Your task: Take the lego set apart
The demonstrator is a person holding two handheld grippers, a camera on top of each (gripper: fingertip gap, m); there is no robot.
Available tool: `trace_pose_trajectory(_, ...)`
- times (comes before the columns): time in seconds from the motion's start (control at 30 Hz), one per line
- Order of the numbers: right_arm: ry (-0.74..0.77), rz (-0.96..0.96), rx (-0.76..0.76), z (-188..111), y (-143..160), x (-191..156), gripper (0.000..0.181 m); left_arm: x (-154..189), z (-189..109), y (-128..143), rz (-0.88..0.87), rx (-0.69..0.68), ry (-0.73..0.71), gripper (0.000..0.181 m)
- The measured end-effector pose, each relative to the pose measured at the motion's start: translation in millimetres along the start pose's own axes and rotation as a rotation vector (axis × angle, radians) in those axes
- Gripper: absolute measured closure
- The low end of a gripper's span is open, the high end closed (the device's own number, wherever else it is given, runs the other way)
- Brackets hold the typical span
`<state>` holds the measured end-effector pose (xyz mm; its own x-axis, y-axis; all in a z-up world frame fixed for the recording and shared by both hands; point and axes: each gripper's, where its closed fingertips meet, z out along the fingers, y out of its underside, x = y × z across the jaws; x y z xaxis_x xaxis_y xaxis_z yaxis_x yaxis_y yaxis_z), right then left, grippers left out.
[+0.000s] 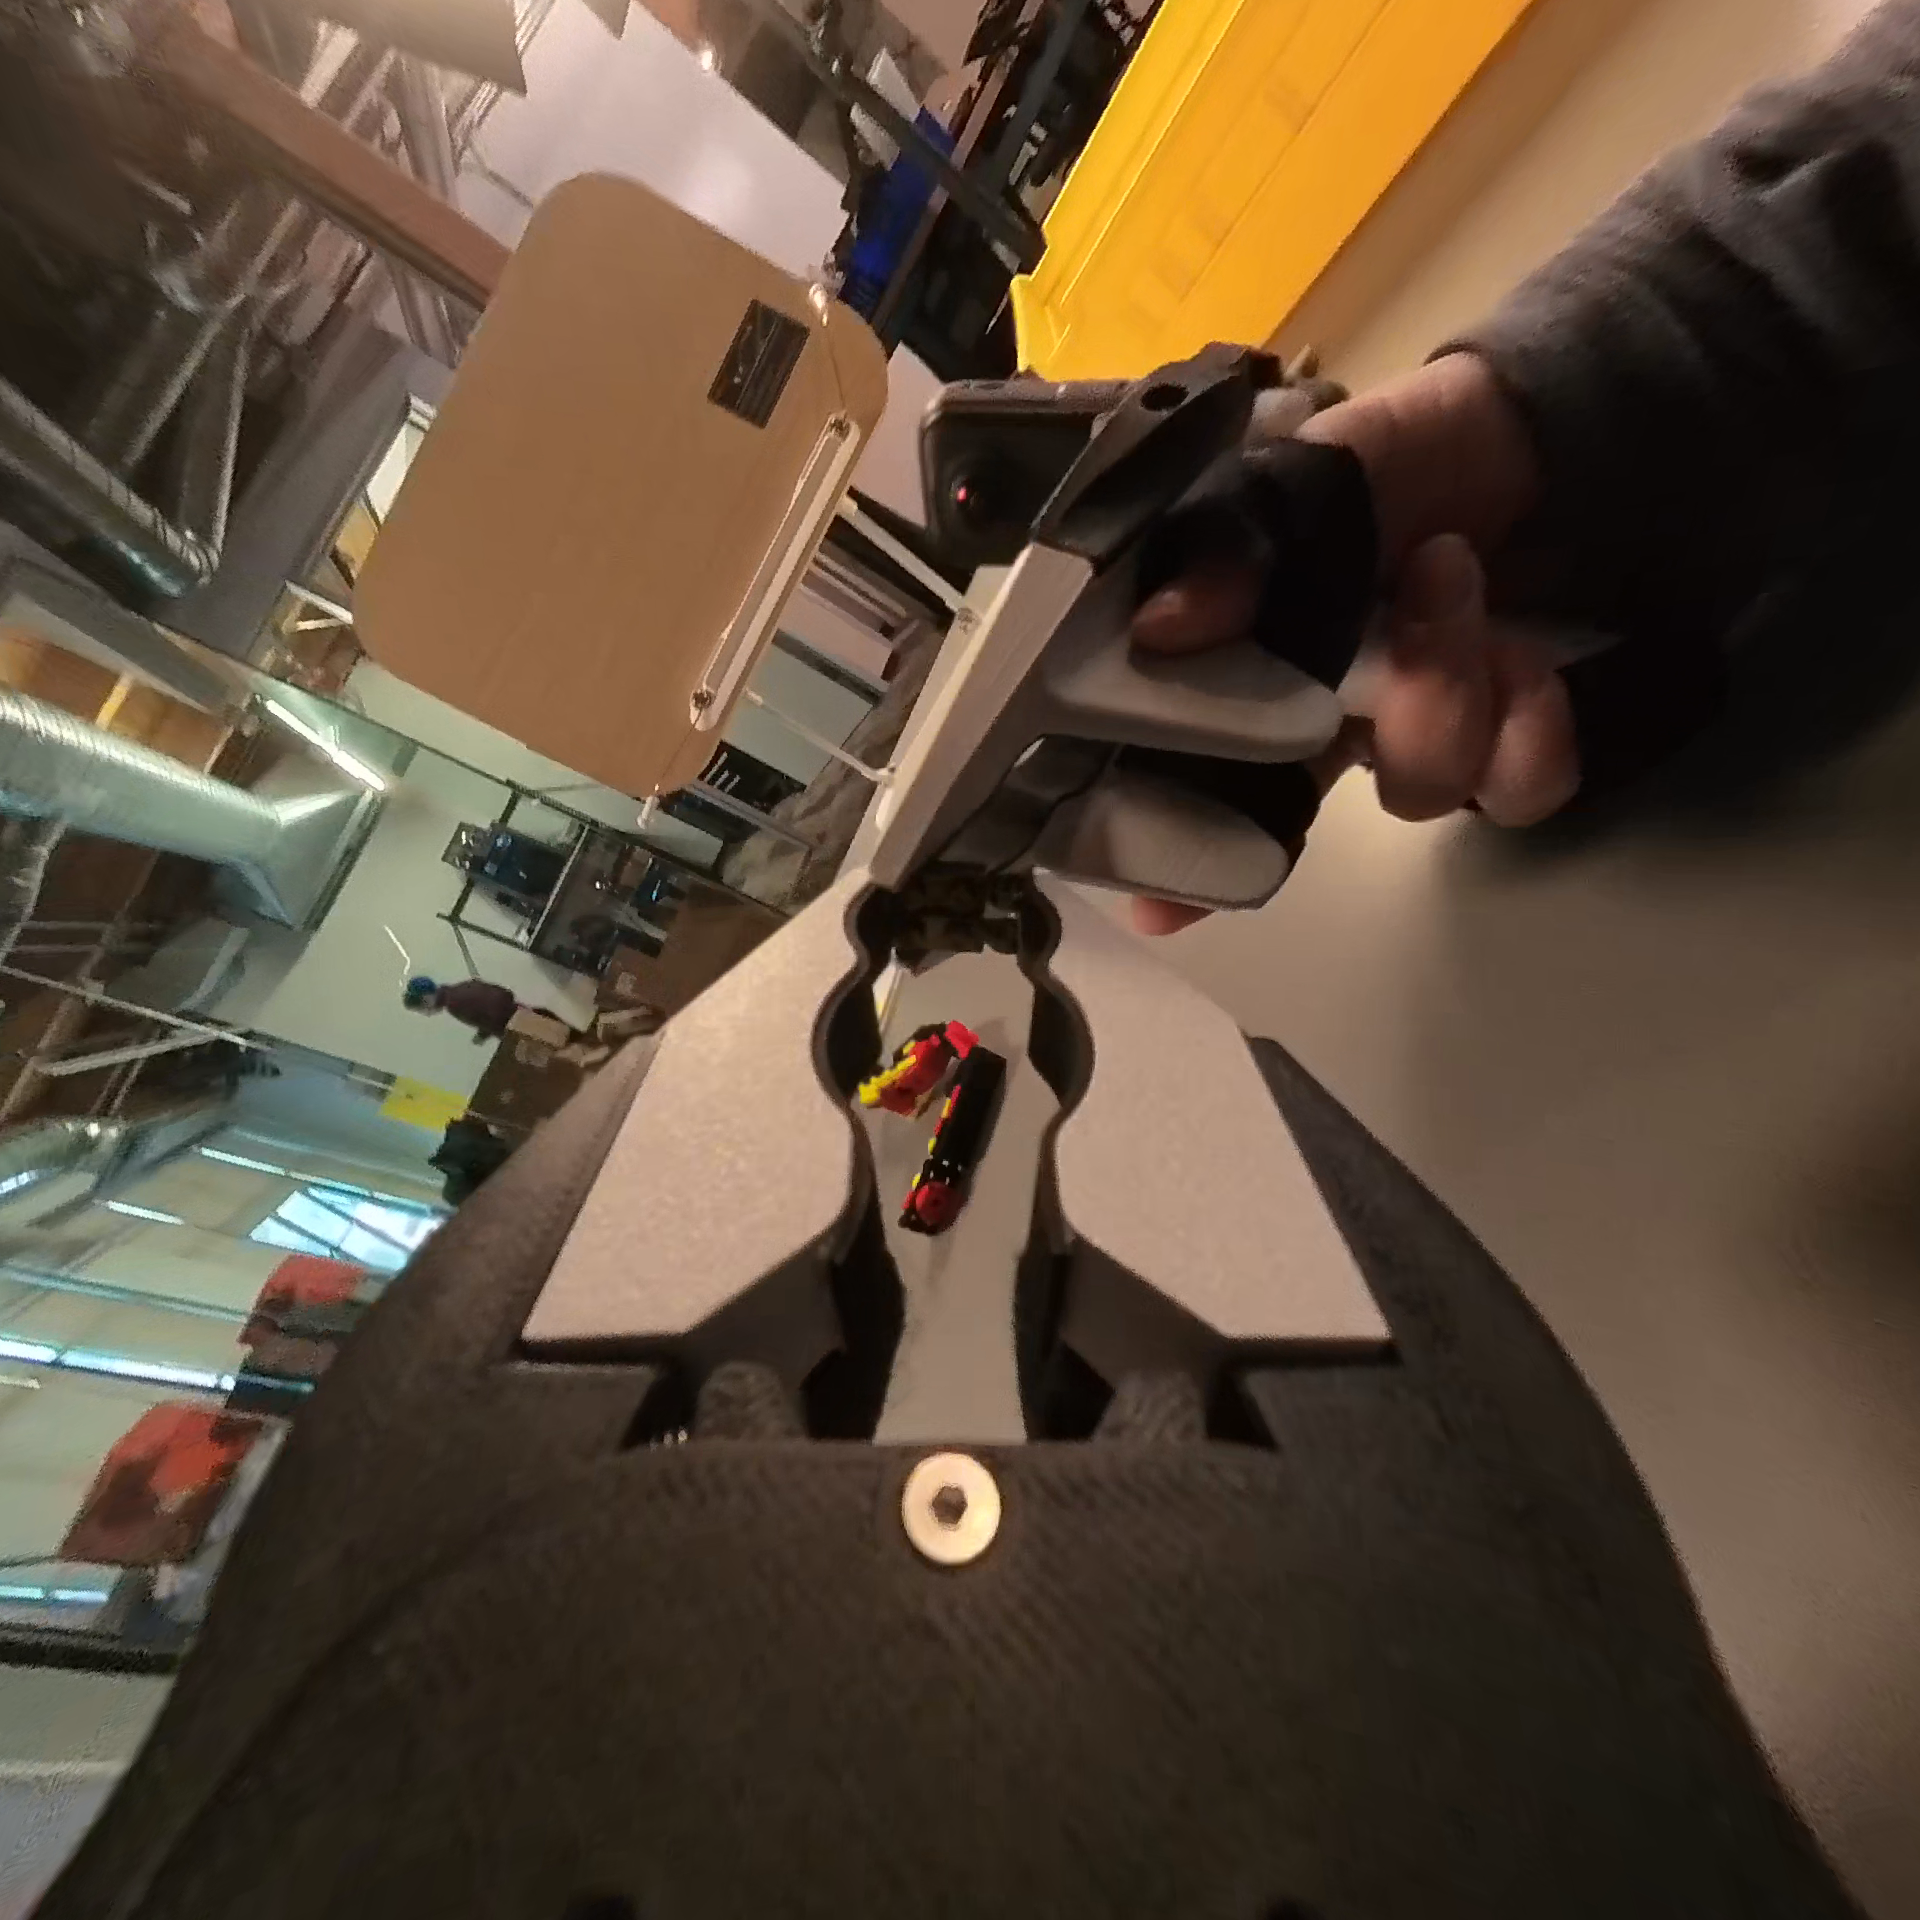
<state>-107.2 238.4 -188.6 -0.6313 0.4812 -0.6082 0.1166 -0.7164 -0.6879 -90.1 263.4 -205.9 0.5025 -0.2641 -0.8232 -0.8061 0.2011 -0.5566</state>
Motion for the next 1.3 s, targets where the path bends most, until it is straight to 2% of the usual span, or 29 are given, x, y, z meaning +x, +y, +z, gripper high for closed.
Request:
trace_pose_trajectory(0.03,0.021,0.0,0.009,0,-1,3,0.168,-1,1,3,-0.021,-0.01,-0.005,0.159)
trace_pose_trajectory(0.23,0.165,-0.013,0.129,-15,-22,24,0.162,-9,5,19,-0.15,-0.05,-0.048,0.159)
trace_pose_trajectory(0.3,0.219,-0.049,0.164,-22,-30,29,0.168,-15,4,24,-0.179,-0.059,-0.067,0.159)
trace_pose_trajectory(0.5,0.329,-0.169,0.192,-30,-39,34,0.167,-32,-5,45,-0.22,-0.109,-0.121,0.159)
trace_pose_trajectory(0.63,0.437,-0.282,0.2,-38,-45,40,0.166,-86,-45,76,-0.243,-0.233,-0.324,0.159)
trace_pose_trajectory(0.73,0.486,-0.338,0.196,-40,-47,42,0.167,-134,-97,129,-0.385,-0.45,-0.504,0.159)
trace_pose_trajectory(0.8,0.5,-0.351,0.181,-40,-45,44,0.167,-150,-133,176,-0.524,-0.633,-0.552,0.158)
trace_pose_trajectory(0.9,0.511,-0.355,0.158,-38,-42,47,0.168,-143,-170,237,-0.78,-0.851,-0.499,0.158)
trace_pose_trajectory(1.0,0.512,-0.354,0.151,-38,-41,48,0.169,-127,-179,263,-1.027,-0.896,-0.407,0.132)
trace_pose_trajectory(1.13,0.508,-0.344,0.156,-39,-41,48,0.169,-122,-189,279,-1.142,-0.927,-0.413,0.12)
trace_pose_trajectory(1.3,0.506,-0.335,0.162,-39,-42,48,0.169,-116,-181,275,-1.297,-0.857,-0.353,0.104)
